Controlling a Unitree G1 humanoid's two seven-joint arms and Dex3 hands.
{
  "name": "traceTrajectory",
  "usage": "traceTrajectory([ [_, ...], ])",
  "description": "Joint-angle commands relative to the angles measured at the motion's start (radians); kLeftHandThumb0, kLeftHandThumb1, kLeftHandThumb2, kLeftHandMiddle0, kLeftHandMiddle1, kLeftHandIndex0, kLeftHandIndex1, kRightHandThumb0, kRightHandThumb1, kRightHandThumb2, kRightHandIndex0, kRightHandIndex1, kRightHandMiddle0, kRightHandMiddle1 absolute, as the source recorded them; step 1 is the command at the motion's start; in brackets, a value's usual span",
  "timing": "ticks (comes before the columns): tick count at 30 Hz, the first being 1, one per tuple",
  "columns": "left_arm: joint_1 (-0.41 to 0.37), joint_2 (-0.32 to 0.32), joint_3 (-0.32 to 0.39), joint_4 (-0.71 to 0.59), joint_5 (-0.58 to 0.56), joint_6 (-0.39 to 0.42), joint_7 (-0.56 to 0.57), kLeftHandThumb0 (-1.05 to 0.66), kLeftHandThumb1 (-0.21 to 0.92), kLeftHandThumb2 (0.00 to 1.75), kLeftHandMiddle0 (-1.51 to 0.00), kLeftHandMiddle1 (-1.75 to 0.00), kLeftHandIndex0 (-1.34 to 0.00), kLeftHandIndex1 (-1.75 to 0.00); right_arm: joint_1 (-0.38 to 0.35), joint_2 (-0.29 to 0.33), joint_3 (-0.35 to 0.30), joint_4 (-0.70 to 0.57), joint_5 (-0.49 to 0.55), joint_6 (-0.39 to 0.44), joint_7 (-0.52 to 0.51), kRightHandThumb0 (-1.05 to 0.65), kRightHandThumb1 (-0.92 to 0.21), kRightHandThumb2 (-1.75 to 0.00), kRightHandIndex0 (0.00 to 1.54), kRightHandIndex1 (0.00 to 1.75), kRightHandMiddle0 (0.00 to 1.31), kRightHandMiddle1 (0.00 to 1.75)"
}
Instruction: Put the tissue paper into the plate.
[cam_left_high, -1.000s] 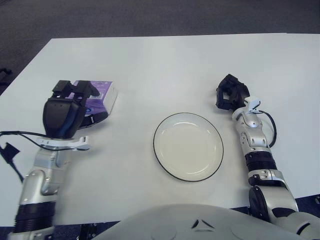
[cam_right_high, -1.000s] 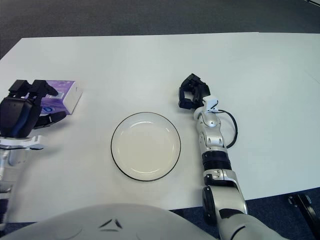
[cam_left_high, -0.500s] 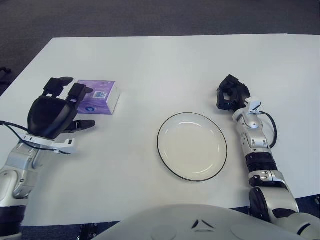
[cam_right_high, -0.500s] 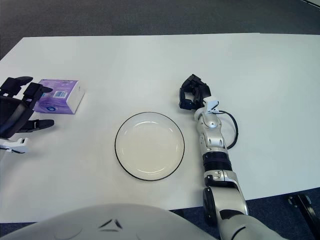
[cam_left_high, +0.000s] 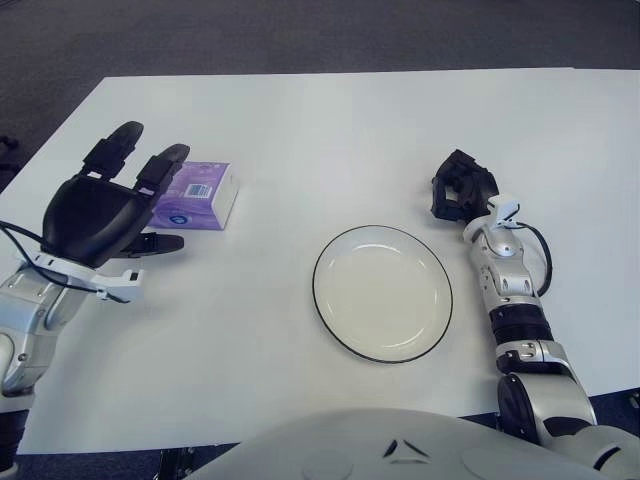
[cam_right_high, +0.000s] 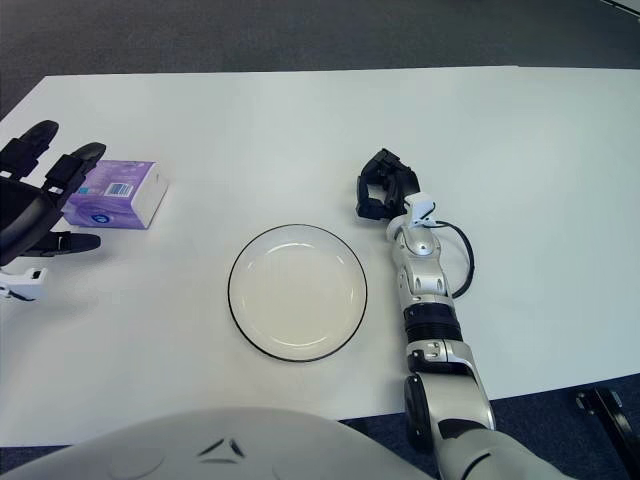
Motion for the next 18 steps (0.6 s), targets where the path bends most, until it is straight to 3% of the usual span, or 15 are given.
traceTrajectory([
  [1,-0.009,0.021,0.006,-0.004,-0.013,0.012,-0.032,-1.05,0.92,0.47,0.0,0.0,0.0,-0.03,0.122,0.039,0.016,0.092,-0.008,0.065,0.004,-0.48,-0.31,-1.32,1.25,1.75,0.62,1.75],
  [8,-0.031,0.021,0.0,0.0,-0.062,0.001,-0.065,-1.05,0.92,0.61,0.0,0.0,0.0,0.0,0.121,0.037,0.018,0.091,-0.012,0.067,0.004,-0.48,-0.33,-1.31,1.26,1.75,0.61,1.75],
  [18,-0.066,0.026,-0.022,0.023,-0.124,-0.015,-0.11,-1.05,0.92,0.51,0.0,0.0,0.0,0.0,0.123,0.037,0.021,0.075,-0.015,0.09,-0.002,-0.48,-0.33,-1.3,1.25,1.75,0.61,1.75],
])
